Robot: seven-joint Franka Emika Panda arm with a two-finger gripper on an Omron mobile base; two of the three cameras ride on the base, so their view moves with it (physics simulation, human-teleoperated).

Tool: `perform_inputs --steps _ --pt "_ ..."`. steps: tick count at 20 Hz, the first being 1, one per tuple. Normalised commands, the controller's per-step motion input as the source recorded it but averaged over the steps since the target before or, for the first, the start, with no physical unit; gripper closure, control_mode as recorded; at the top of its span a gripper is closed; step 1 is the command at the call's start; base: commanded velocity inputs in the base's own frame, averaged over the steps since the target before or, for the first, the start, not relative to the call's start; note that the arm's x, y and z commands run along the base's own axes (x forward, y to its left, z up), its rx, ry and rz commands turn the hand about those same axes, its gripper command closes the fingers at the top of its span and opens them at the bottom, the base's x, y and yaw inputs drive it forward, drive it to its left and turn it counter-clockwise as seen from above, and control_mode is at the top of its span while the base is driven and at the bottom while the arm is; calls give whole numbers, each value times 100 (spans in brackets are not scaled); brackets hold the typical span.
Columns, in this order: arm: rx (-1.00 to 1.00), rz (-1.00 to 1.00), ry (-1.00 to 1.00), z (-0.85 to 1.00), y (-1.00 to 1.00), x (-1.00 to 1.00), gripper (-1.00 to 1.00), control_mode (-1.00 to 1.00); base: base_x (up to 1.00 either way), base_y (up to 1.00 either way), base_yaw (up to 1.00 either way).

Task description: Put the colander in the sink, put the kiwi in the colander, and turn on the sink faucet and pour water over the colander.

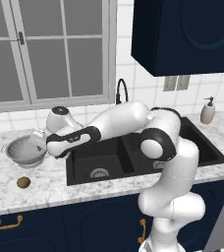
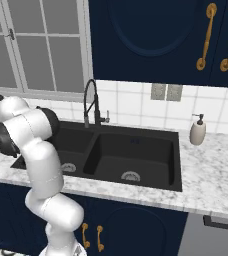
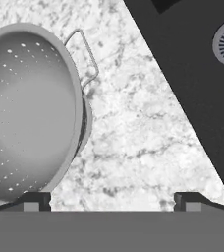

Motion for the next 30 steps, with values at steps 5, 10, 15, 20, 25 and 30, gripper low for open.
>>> perform_inputs --steps 5,10,15,20,25,30 --pt "-4 -5 10 -5 37 43 -100 -100 0 0 0" --pt "-3 -6 1 0 45 36 -100 -100 0 0 0" --pt "-3 -6 0 -19 8 14 -100 -100 0 0 0" --pt "-1 -15 1 -37 -19 1 -100 -100 0 0 0" --pt "0 -16 1 -38 -25 0 -100 -100 0 0 0" --pt "0 -7 1 -35 -1 38 -100 -100 0 0 0"
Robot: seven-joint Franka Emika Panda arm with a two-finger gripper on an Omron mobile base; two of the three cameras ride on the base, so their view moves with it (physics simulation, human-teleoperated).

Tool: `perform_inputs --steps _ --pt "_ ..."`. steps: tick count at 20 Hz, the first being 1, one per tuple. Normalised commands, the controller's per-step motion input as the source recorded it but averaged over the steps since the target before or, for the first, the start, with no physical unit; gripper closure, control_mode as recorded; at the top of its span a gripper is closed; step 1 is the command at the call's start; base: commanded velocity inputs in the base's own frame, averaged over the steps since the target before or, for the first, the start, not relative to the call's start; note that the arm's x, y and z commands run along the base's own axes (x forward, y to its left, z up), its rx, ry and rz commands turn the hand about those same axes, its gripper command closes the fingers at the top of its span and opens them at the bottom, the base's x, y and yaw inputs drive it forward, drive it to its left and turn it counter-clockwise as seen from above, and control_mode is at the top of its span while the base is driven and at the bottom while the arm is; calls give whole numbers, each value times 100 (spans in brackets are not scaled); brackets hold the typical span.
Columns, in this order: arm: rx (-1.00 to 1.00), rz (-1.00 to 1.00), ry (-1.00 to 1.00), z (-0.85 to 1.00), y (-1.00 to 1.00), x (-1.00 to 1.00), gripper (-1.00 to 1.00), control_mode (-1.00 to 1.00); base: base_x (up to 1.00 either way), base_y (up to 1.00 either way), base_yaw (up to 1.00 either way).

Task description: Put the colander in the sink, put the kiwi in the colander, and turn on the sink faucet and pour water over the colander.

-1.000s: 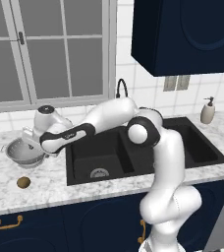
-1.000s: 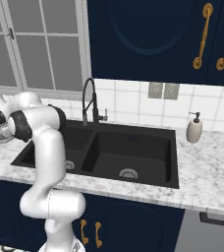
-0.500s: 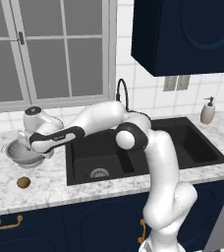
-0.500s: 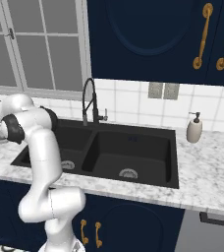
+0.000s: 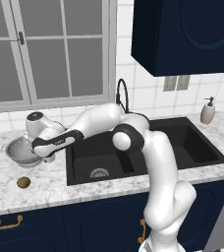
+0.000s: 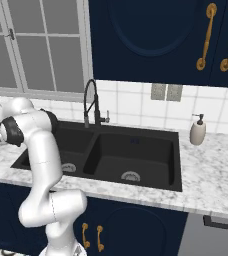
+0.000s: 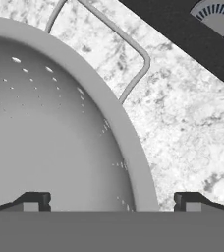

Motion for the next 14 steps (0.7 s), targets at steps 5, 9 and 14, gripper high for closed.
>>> perform_inputs --steps 5,9,14 --pt "-2 -5 1 -34 7 52 -100 -100 0 0 0" --pt "-3 -8 0 -28 3 8 100 -100 0 0 0" --pt "0 -12 0 -17 -2 0 100 -100 0 0 0"
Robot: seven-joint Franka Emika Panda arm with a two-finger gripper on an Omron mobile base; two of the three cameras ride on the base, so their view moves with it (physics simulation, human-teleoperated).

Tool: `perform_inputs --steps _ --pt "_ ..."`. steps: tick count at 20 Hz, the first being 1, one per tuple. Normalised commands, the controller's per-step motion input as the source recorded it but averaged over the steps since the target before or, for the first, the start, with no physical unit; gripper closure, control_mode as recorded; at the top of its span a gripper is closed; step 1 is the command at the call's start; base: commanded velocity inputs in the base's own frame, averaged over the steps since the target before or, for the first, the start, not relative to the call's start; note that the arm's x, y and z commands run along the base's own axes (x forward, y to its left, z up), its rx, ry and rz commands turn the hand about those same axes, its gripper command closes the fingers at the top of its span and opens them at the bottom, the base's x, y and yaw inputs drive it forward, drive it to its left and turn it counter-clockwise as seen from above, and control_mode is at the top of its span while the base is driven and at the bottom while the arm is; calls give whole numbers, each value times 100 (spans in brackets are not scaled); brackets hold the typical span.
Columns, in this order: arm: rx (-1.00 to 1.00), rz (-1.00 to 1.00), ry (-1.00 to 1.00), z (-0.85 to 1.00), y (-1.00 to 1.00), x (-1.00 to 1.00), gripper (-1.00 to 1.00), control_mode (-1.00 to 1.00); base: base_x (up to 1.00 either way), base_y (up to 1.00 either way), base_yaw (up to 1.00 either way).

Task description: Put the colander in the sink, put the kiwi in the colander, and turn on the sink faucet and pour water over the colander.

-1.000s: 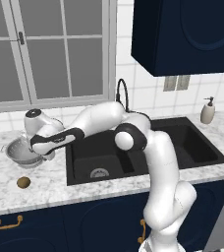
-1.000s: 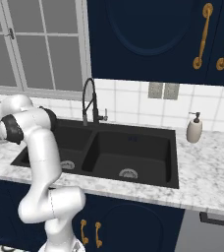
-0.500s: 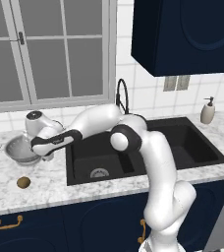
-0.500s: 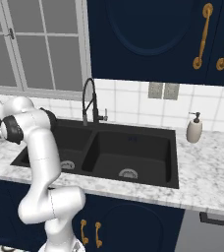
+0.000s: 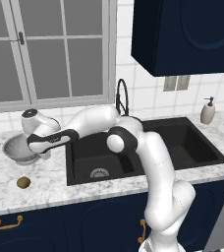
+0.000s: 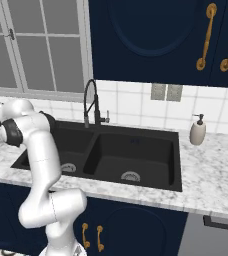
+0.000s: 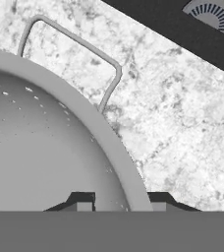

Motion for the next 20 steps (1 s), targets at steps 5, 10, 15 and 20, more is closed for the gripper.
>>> perform_inputs --steps 5,10,15,20 --pt "1 -18 -11 1 -22 -41 100 -100 0 0 0" --pt "7 -19 -26 37 -24 -89 100 -100 0 0 0" --pt "13 -32 -18 35 -57 -99 100 -100 0 0 0" --pt "19 -57 4 21 -54 -77 100 -100 0 0 0"
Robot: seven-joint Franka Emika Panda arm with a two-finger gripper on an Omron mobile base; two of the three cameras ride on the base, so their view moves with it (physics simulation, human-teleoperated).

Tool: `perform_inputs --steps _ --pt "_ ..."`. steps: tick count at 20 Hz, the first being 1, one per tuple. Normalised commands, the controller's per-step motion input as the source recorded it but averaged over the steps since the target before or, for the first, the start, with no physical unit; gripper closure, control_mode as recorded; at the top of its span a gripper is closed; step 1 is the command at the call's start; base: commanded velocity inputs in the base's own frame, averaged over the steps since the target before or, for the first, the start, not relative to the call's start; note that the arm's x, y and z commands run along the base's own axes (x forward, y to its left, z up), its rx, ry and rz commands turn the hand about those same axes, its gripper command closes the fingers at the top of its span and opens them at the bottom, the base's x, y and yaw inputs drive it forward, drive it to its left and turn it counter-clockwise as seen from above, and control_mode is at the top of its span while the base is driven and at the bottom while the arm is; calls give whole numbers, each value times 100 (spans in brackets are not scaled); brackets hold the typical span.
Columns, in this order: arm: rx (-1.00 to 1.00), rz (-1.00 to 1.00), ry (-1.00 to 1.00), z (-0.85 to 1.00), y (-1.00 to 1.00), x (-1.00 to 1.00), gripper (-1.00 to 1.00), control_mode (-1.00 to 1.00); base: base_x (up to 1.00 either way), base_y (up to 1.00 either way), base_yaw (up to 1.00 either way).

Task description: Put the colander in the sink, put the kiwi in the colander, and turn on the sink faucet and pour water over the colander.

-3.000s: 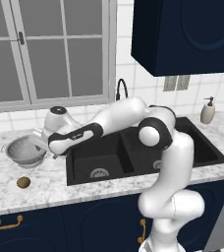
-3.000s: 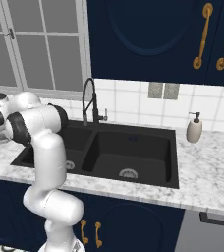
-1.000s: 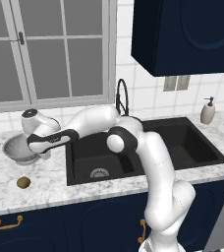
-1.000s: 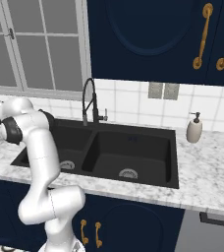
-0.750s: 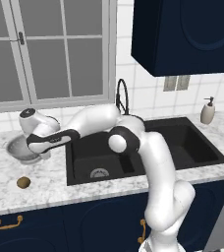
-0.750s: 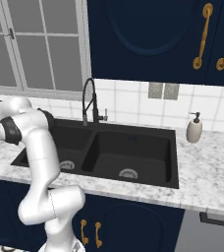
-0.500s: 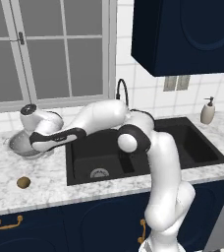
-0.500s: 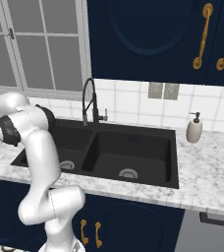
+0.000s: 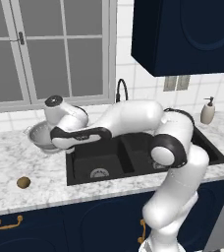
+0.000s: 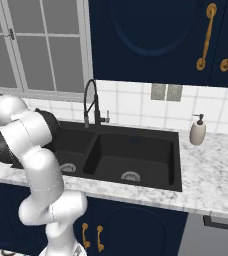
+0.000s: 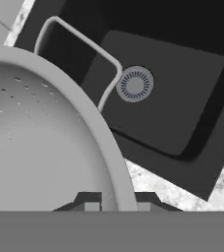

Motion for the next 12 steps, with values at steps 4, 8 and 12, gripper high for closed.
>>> perform_inputs --steps 4,8,12 --pt "19 -62 6 8 -46 -72 100 -100 0 0 0" --pt "9 -65 0 -1 -24 -80 100 -100 0 0 0" --pt "4 -70 18 -1 -27 -33 100 -100 0 0 0"
